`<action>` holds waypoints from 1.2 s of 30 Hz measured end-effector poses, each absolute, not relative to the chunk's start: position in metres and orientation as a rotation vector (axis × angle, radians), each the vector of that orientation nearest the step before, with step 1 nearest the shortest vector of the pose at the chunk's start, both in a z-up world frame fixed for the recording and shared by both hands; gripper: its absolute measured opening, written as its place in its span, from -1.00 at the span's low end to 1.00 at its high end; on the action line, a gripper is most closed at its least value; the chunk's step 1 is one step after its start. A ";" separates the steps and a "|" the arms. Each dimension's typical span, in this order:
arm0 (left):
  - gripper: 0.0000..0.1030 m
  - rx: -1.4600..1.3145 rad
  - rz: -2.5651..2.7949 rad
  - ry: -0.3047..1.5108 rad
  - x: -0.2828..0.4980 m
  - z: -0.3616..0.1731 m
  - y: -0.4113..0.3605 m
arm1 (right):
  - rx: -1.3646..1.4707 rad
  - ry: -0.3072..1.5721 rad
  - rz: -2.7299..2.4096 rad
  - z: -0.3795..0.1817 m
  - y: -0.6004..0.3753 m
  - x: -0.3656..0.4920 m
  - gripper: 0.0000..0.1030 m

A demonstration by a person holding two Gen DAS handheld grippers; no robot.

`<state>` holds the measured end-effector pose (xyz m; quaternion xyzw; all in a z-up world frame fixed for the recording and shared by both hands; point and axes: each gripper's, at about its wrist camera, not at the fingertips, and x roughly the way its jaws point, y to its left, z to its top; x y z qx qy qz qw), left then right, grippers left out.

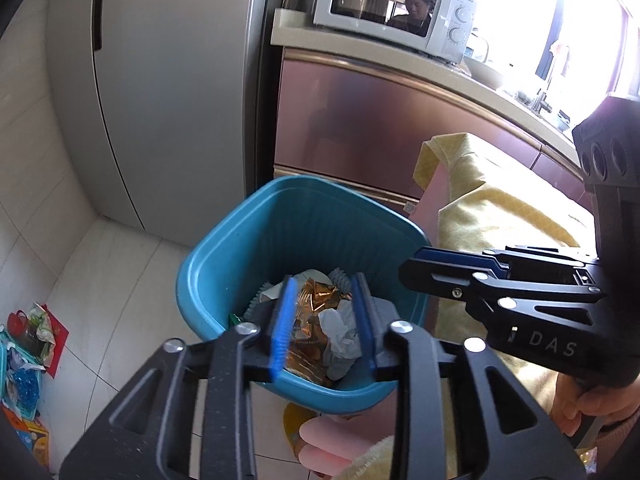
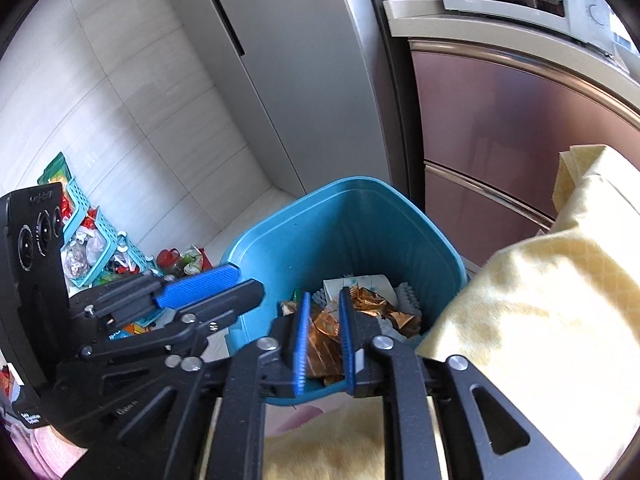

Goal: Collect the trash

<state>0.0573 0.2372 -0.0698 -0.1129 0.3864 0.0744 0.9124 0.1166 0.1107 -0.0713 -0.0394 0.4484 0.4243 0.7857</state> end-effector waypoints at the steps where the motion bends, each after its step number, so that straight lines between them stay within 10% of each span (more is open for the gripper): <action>1: -0.26 -0.231 0.155 0.787 0.055 -0.067 0.236 | -0.080 0.966 0.912 -0.071 0.107 0.116 -0.63; 16: 0.89 -0.168 0.208 0.639 0.006 -0.030 0.211 | 0.011 0.841 0.812 -0.048 0.033 0.086 0.14; 36: 0.89 -0.069 0.166 0.393 -0.046 0.007 0.118 | 0.020 0.518 0.450 -0.021 -0.084 0.010 0.87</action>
